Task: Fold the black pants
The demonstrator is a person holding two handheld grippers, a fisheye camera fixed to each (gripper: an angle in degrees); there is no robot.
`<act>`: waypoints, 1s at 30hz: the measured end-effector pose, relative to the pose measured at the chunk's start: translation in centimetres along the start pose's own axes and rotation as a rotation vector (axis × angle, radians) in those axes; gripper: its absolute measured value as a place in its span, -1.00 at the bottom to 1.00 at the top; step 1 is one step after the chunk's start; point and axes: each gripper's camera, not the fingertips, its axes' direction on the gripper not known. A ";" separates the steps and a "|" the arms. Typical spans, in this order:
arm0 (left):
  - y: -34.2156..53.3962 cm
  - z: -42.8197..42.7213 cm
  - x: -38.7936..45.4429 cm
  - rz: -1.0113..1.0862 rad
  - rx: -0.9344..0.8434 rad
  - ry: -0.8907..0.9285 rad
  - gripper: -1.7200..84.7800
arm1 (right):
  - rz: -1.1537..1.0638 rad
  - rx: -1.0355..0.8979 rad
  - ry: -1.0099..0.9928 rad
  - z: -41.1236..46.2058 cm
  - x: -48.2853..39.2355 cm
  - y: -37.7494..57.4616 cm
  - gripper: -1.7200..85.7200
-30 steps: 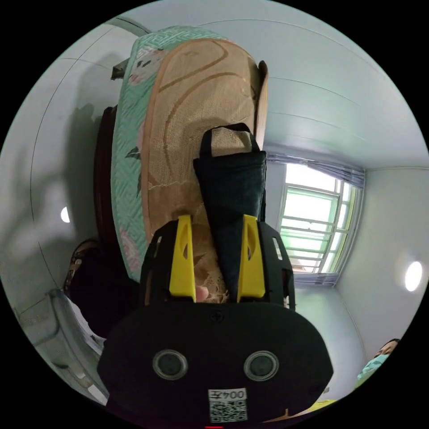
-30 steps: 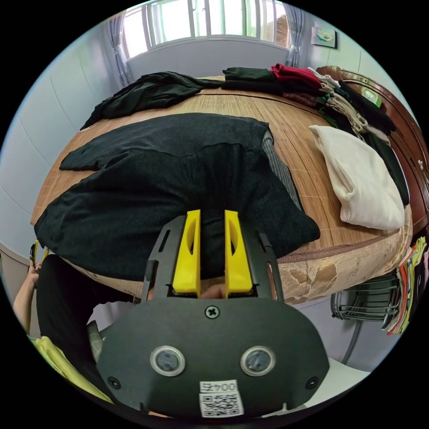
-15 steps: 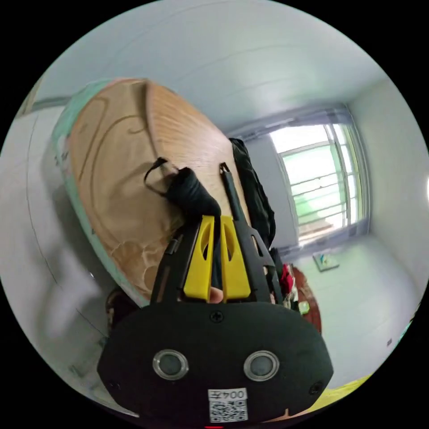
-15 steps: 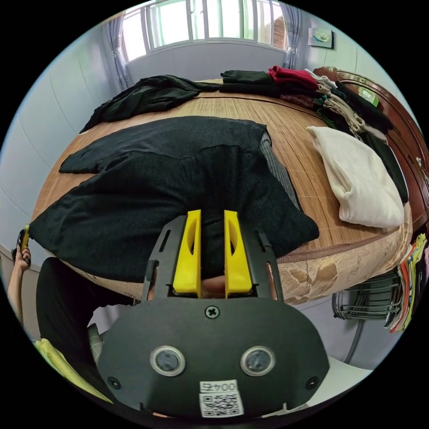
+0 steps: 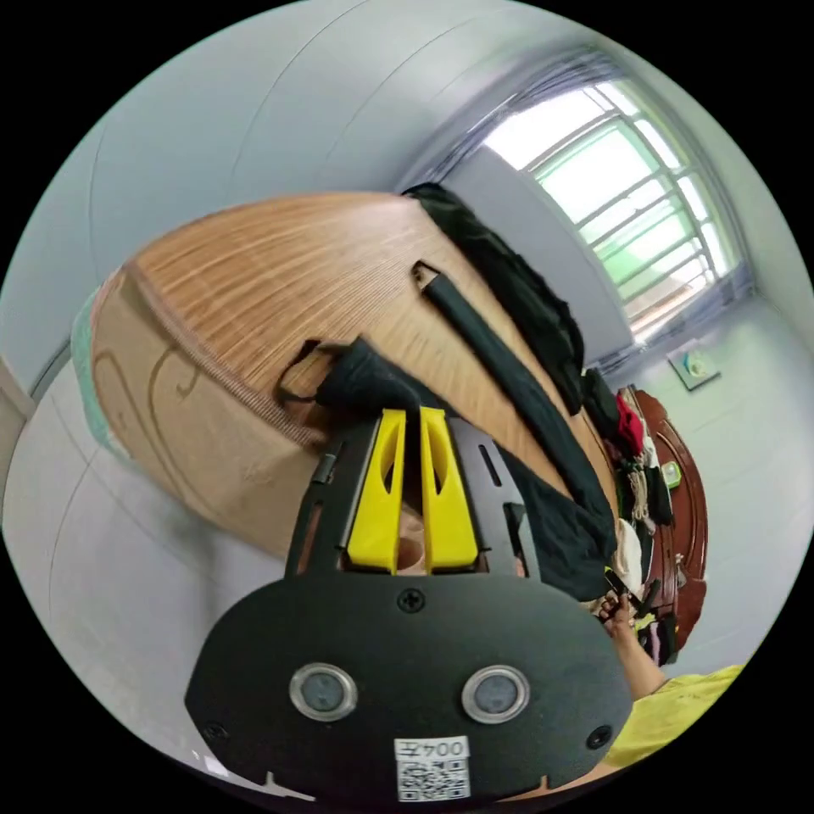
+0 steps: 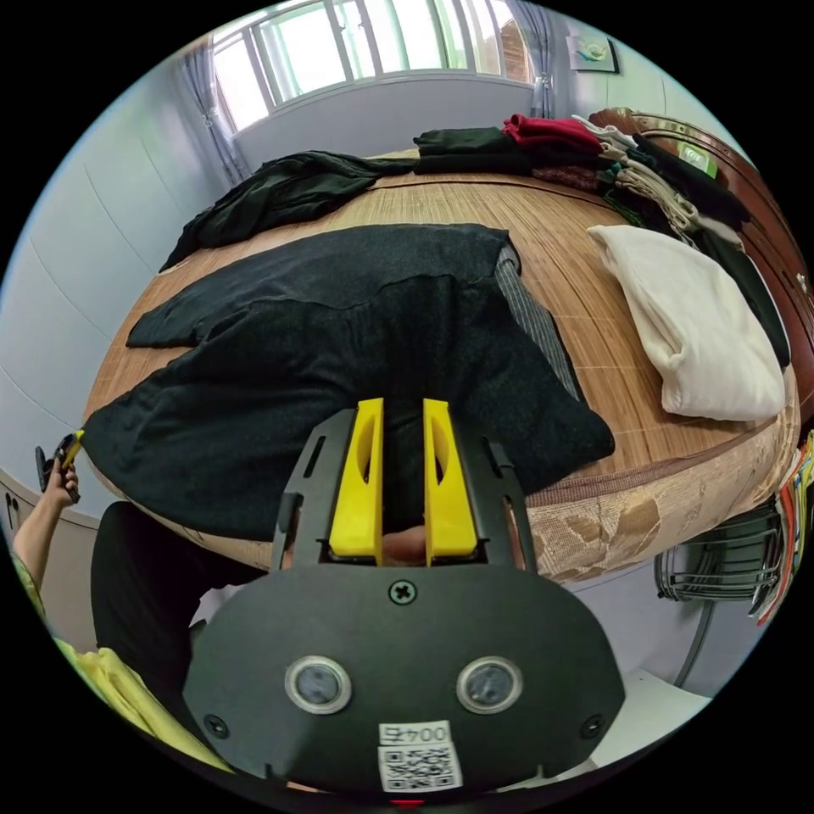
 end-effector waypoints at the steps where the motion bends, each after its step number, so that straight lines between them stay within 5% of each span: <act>1: 0.0 0.2 -0.8 -0.045 -0.025 0.003 -0.85 | 0.005 -0.004 -0.009 0.2 0.4 0.0 -0.79; 6: -0.6 -2.4 0.5 -0.084 0.062 -0.087 -0.76 | 0.029 -0.001 -0.066 0.6 1.9 0.2 -0.72; 10: -2.1 -3.3 8.3 0.103 0.110 -0.147 -0.71 | 0.045 0.067 -0.142 0.1 2.9 1.0 -0.59; 16: 0.8 8.0 28.3 0.554 -0.161 -0.079 -0.68 | 0.128 0.304 -0.183 -2.2 4.9 3.0 -0.54; 22: 2.3 20.4 37.4 0.693 -0.392 -0.242 -0.67 | 0.104 0.344 -0.210 -2.3 5.7 2.7 -0.57; 30: -4.3 18.9 47.0 0.782 -0.302 -0.279 -0.66 | 0.223 0.465 -0.254 -2.1 7.7 -2.9 -0.59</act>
